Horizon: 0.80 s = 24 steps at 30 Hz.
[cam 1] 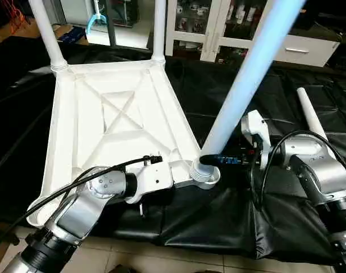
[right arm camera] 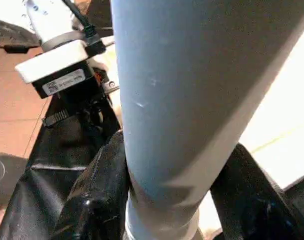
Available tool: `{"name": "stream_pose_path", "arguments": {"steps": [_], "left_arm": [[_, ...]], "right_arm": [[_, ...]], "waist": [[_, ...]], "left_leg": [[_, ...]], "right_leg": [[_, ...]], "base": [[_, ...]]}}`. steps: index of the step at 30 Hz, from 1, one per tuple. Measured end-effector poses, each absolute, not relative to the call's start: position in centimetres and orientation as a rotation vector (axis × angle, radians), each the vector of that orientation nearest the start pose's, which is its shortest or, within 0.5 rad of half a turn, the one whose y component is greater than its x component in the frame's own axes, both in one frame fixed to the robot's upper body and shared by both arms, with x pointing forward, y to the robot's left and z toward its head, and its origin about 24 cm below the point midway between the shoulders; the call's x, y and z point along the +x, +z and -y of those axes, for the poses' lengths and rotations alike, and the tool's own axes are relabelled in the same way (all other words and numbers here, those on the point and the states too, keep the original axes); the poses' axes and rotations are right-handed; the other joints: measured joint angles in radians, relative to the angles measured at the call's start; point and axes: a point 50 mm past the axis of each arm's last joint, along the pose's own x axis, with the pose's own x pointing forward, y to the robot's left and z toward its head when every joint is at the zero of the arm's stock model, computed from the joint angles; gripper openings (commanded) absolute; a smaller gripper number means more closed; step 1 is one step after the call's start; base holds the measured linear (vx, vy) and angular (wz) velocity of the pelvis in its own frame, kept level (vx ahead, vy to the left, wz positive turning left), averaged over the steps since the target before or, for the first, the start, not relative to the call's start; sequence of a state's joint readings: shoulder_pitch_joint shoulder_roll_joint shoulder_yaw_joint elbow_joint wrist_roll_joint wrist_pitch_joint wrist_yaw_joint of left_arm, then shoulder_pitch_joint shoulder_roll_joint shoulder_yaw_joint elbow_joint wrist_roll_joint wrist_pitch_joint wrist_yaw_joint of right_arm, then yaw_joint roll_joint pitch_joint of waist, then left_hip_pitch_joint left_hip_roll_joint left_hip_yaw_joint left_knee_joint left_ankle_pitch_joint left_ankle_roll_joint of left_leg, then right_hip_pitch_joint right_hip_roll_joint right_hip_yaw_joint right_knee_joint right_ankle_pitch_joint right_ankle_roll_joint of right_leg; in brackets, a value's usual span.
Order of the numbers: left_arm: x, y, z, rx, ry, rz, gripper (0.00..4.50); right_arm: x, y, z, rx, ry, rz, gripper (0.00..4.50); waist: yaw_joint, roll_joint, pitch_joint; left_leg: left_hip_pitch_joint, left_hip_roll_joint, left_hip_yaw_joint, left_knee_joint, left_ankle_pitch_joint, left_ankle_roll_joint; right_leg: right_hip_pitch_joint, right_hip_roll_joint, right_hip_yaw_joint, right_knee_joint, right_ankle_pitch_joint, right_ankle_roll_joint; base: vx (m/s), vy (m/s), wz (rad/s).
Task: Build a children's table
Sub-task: Insert table leg to table base
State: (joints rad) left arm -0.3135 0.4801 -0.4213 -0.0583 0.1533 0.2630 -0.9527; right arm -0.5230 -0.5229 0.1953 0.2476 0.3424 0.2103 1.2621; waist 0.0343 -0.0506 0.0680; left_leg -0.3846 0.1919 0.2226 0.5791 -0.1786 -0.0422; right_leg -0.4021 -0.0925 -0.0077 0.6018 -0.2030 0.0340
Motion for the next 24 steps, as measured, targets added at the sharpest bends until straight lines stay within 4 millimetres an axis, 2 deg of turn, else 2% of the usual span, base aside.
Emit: {"name": "stream_pose_path", "arguments": {"steps": [8, 16, 24], "left_arm": [[26.2, 6.5, -11.1, 0.71, -1.234, -0.303, 0.0], [26.2, 6.5, -11.1, 0.71, -1.234, -0.303, 0.0], [26.2, 6.5, -11.1, 0.71, -1.235, -0.303, 0.0]], "right_arm": [[30.2, 11.6, 15.4, -0.25, 1.409, -0.141, 1.83], [30.2, 11.8, 17.0, -0.273, 1.38, -0.161, 1.83], [30.1, 11.8, 17.7, -0.267, 1.353, -0.168, 1.83]], "waist": [[0.0, -0.002, -0.001], [0.0, -0.003, -0.001], [0.0, -0.002, -0.002]], "left_leg": [[0.0, 0.0, 0.0, 0.0, 0.0, 0.0], [0.0, 0.0, 0.0, 0.0, 0.0, 0.0], [0.0, 0.0, 0.0, 0.0, 0.0, 0.0]], "right_leg": [[0.0, 0.0, 0.0, 0.0, 0.0, 0.0], [0.0, 0.0, 0.0, 0.0, 0.0, 0.0], [0.0, 0.0, 0.0, 0.0, 0.0, 0.0]], "base": [[0.0, 0.0, 0.0], [0.0, 0.0, 0.0], [0.0, 0.0, 0.0]]}}
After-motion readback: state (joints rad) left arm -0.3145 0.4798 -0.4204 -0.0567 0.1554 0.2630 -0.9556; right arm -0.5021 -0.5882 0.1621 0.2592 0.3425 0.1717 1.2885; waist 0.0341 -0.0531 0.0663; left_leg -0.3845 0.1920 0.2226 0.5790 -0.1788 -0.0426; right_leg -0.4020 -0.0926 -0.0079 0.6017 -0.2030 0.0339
